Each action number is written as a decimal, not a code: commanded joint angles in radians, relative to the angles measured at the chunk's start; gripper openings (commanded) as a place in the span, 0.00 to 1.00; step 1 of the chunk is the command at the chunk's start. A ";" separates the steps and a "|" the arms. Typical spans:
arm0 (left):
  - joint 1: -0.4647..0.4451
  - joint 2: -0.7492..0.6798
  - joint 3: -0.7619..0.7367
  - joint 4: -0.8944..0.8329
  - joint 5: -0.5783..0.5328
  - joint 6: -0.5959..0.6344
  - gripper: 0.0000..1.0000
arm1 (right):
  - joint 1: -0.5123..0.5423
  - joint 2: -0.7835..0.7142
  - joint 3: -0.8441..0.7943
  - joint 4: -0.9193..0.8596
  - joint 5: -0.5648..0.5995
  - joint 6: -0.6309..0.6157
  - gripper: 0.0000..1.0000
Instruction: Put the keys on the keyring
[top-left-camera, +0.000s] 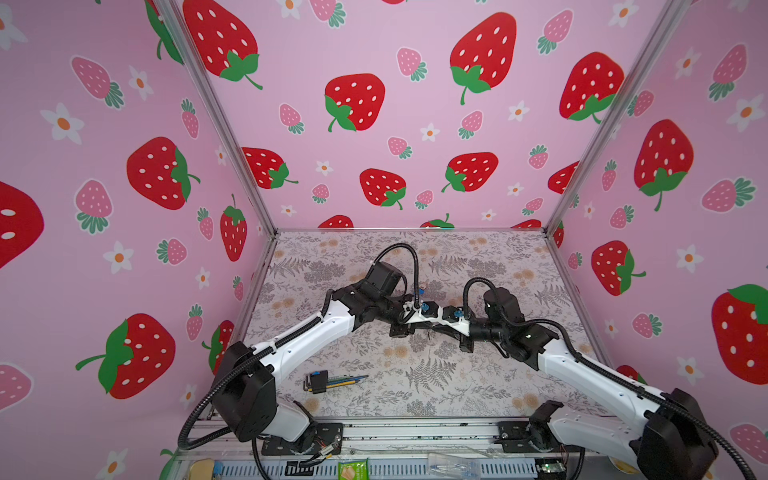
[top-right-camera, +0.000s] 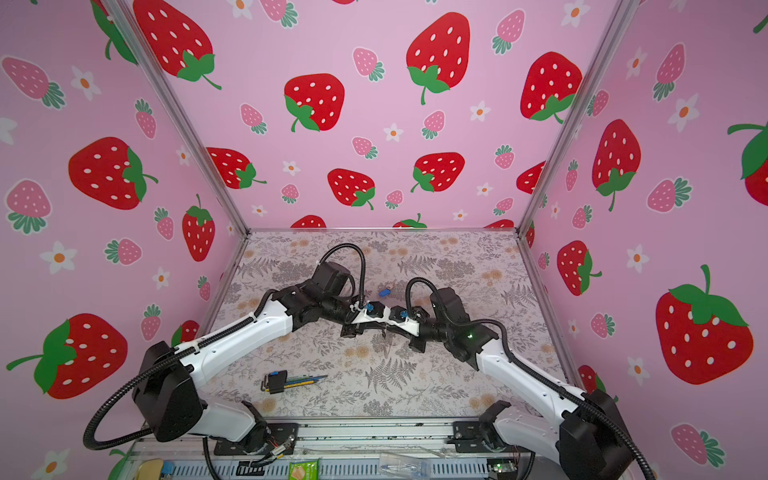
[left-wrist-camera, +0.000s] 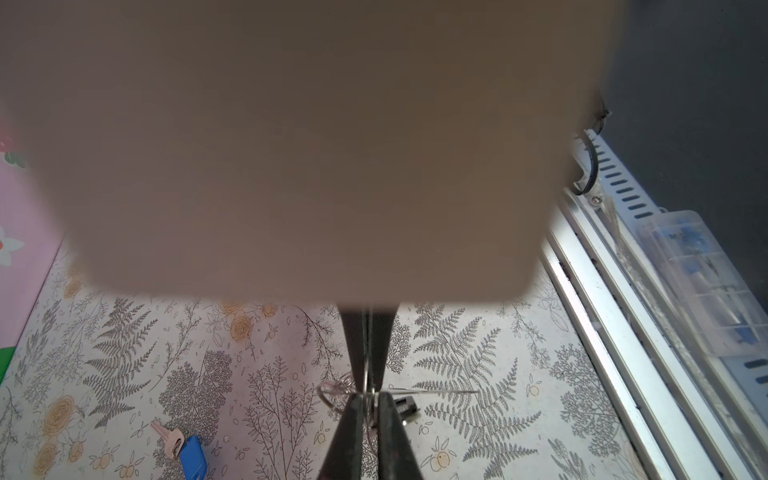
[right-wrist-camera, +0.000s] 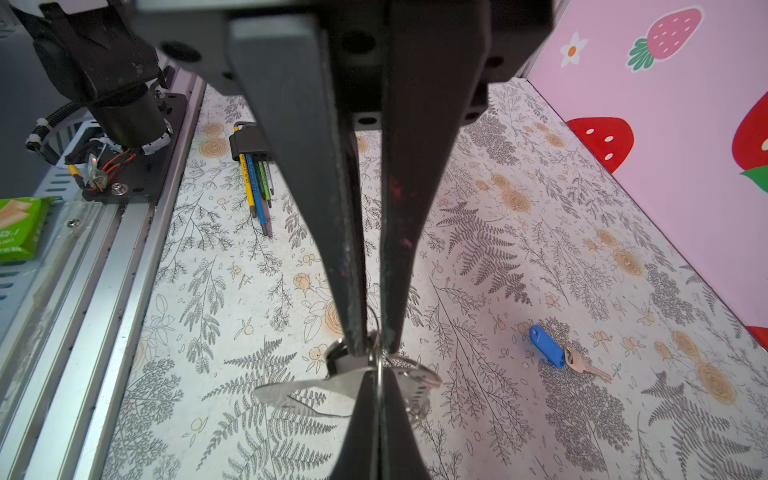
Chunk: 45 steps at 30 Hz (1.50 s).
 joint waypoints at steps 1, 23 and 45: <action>-0.006 0.017 0.042 -0.034 0.022 0.020 0.07 | -0.001 -0.005 0.039 0.023 -0.034 0.002 0.00; -0.001 0.062 0.156 -0.173 0.025 -0.037 0.00 | -0.015 -0.081 -0.013 0.057 0.053 0.004 0.30; -0.035 0.216 0.469 -0.537 -0.053 -0.101 0.00 | -0.014 -0.157 -0.028 0.052 0.057 -0.078 0.23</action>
